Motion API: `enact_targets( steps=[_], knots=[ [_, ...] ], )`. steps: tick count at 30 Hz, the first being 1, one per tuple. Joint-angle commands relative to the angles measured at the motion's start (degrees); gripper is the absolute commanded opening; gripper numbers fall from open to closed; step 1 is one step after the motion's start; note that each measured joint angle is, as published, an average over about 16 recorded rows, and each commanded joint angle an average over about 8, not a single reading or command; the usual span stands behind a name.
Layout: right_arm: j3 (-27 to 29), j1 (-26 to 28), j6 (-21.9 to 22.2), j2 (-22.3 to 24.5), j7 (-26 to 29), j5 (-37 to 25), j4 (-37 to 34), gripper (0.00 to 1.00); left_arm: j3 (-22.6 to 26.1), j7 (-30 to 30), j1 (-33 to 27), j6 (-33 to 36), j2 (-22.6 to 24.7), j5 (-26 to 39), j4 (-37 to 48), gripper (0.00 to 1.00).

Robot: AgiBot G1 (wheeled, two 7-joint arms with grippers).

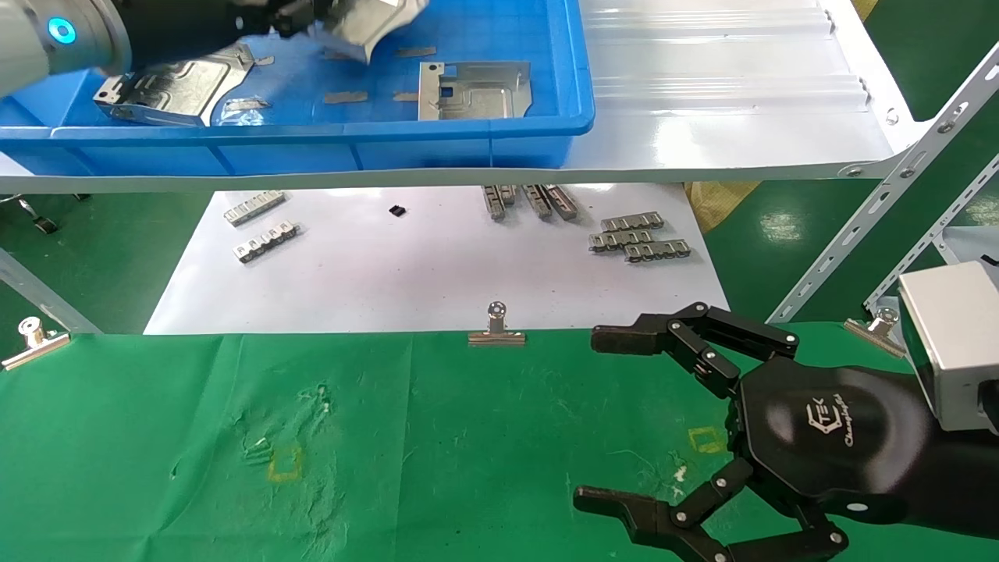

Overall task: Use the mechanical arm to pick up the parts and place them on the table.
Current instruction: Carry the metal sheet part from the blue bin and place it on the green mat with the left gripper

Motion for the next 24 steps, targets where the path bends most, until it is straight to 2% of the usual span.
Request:
enact_targets(
  steps=[1,4,14,18,24],
  knots=[
    [0.00,0.00,0.00,0.00,0.00,0.00,0.00,1.00,-0.71,0.48,-0.05,0.72,-0.35,-1.02,-0.48,0.00],
    [0.00,0.00,0.00,0.00,0.00,0.00,0.00,1.00,-1.40,1.26,-0.51,6.77,-1.62,-2.15,-1.55,0.00],
    [0.00,0.00,0.00,0.00,0.00,0.00,0.00,1.00,-0.76,7.00,-1.29,34.25,-6.80,-2.50,-5.57,0.00],
    [-0.01,0.00,0.00,0.00,0.00,0.00,0.00,1.00,0.02,9.97,-0.55,38.72,-8.87,-2.32,-7.00,0.00],
    [-0.01,0.00,0.00,0.00,0.00,0.01,0.00,1.00,1.98,13.84,3.76,39.92,-14.55,-4.73,-14.08,0.00]
  ],
)
